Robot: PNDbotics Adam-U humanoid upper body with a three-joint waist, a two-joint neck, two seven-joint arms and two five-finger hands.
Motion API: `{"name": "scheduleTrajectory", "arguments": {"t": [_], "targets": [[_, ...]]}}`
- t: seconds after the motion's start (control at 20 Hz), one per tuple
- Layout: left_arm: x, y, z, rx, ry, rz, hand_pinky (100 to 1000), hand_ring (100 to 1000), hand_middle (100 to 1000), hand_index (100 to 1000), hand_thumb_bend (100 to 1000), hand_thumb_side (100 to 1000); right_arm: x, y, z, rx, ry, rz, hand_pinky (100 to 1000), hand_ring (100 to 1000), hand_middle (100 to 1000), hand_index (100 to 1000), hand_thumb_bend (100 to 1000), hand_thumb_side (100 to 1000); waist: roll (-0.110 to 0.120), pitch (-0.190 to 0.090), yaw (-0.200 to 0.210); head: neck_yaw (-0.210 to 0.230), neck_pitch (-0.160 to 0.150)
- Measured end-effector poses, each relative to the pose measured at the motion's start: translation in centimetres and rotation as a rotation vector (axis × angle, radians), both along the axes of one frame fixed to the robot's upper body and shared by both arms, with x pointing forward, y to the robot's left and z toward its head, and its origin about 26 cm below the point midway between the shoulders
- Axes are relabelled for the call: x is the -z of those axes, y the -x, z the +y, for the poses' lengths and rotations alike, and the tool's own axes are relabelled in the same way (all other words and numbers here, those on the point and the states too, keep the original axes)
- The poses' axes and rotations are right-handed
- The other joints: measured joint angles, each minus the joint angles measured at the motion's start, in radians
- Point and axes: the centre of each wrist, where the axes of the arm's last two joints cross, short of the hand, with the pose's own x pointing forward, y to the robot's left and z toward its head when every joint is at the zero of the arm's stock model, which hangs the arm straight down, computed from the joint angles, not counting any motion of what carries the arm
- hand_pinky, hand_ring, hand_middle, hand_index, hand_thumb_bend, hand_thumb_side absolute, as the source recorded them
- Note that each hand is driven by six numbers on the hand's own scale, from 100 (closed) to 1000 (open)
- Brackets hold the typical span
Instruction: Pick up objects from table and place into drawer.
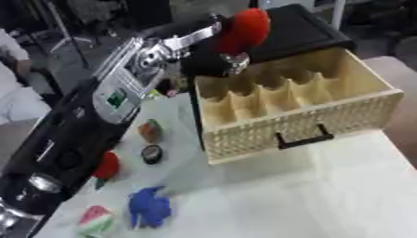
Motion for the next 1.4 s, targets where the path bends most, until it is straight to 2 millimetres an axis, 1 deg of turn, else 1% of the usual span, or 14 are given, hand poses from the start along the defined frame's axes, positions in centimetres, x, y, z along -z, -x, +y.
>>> {"name": "scheduleTrajectory", "arguments": {"t": [0.05, 0.15, 0.35, 0.5, 0.6, 0.8, 1.0, 1.2, 1.25, 1.4], "targets": [[0.06, -0.04, 0.00, -0.002, -0.006, -0.009, 389, 723, 760, 998, 100, 775, 0.00, 0.00, 0.00, 0.000, 0.000, 0.000, 237, 400, 397, 733, 301, 687, 0.000, 0.000, 0.000, 0.000, -0.001], [0.15, -0.07, 0.02, -0.006, -0.016, -0.033, 407, 740, 773, 1000, 100, 762, 0.00, 0.00, 0.00, -0.001, 0.000, 0.001, 237, 400, 397, 734, 300, 686, 0.000, 0.000, 0.000, 0.000, -0.004], [0.57, -0.34, 0.20, -0.025, -0.039, -0.086, 445, 771, 801, 1000, 100, 780, -0.01, 0.00, 0.00, -0.005, -0.003, 0.004, 235, 399, 397, 734, 301, 686, 0.003, 0.002, -0.005, 0.000, -0.004], [0.68, -0.46, 0.26, -0.036, -0.053, -0.125, 517, 818, 847, 1000, 262, 873, -0.01, 0.00, 0.00, -0.006, -0.003, 0.004, 234, 399, 396, 733, 301, 687, 0.003, 0.002, -0.005, -0.001, -0.004], [0.68, -0.47, 0.27, -0.041, -0.062, -0.152, 541, 836, 862, 1000, 325, 896, -0.01, 0.00, 0.00, -0.006, -0.003, 0.005, 234, 399, 397, 735, 301, 686, 0.003, 0.003, -0.005, -0.002, -0.004], [0.68, -0.57, 0.39, -0.061, -0.075, -0.203, 566, 852, 879, 1000, 380, 927, -0.01, 0.00, 0.00, -0.008, -0.002, 0.005, 234, 399, 396, 735, 300, 686, 0.003, 0.003, -0.013, -0.003, -0.004], [0.82, -0.76, 0.51, -0.078, -0.078, -0.229, 555, 846, 866, 1000, 348, 907, -0.01, 0.00, 0.00, -0.009, -0.002, 0.005, 234, 400, 395, 735, 298, 685, 0.003, 0.003, -0.013, -0.003, -0.004], [0.83, -0.78, 0.60, -0.081, -0.064, -0.237, 535, 835, 857, 1000, 292, 901, -0.01, 0.00, 0.00, -0.009, -0.003, 0.005, 235, 401, 396, 736, 298, 685, 0.003, 0.003, -0.010, -0.004, -0.004], [0.80, -0.76, 0.60, -0.082, -0.059, -0.237, 528, 832, 852, 1000, 266, 903, -0.01, 0.00, 0.00, -0.009, -0.003, 0.005, 235, 401, 396, 736, 297, 685, 0.003, 0.003, -0.009, -0.004, -0.004], [0.43, -0.34, 0.55, -0.071, -0.020, -0.238, 499, 812, 826, 1000, 142, 922, -0.01, 0.00, -0.02, -0.008, -0.003, 0.004, 238, 403, 397, 736, 297, 685, 0.003, 0.003, -0.003, -0.004, -0.003]]}}
